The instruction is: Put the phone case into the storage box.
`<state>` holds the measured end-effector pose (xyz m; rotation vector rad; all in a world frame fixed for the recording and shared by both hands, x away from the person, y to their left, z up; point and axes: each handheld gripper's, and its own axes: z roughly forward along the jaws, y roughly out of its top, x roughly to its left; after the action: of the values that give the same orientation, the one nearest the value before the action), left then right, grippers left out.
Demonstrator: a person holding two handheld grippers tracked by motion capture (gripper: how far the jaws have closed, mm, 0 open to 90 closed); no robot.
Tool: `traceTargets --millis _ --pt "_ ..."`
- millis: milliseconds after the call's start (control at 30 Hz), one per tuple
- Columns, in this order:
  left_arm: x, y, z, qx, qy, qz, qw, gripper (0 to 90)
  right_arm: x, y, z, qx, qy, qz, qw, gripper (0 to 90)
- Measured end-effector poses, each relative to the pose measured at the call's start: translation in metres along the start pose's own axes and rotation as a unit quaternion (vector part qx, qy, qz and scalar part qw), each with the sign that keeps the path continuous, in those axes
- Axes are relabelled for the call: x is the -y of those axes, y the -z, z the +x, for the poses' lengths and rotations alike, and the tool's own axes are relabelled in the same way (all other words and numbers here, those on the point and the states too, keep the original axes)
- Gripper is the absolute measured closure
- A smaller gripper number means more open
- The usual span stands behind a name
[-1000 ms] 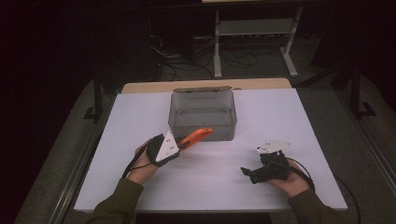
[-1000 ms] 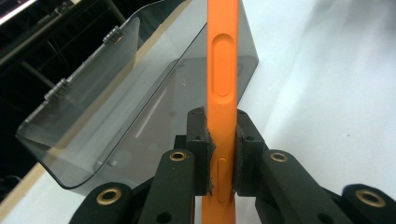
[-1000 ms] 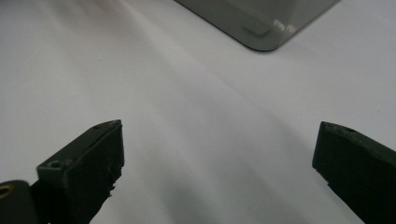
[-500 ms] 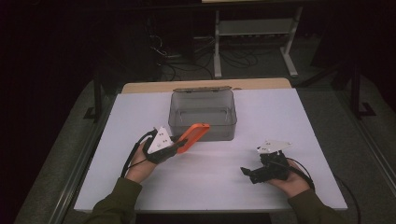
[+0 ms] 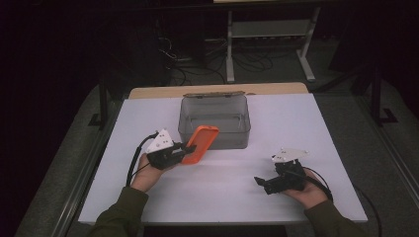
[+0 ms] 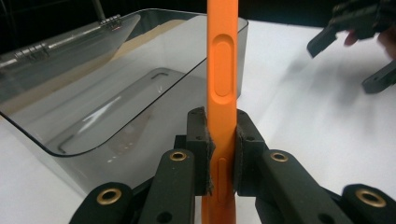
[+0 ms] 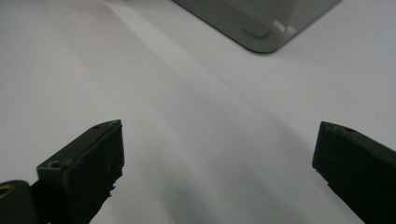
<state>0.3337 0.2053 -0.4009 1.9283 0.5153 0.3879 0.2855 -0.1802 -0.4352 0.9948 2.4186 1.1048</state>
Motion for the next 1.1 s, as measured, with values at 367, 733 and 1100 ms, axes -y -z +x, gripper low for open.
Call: traceTargets --millis 367,733,1100 --pt "-0.008 0.004 0.005 0.012 0.003 0.002 0.9999 79.7 0.000 0.001 -0.001 0.003 -0.003 -0.003 1.0000 1.7" --pt "-0.032 0.009 0.016 0.026 0.007 -0.009 0.9996 79.7 0.000 0.001 -0.001 0.003 -0.003 -0.004 1.0000 1.7" --pt "-0.062 0.013 0.027 0.040 0.005 -0.021 0.9990 79.8 0.000 0.001 -0.001 0.004 -0.003 -0.006 1.0000 1.7"
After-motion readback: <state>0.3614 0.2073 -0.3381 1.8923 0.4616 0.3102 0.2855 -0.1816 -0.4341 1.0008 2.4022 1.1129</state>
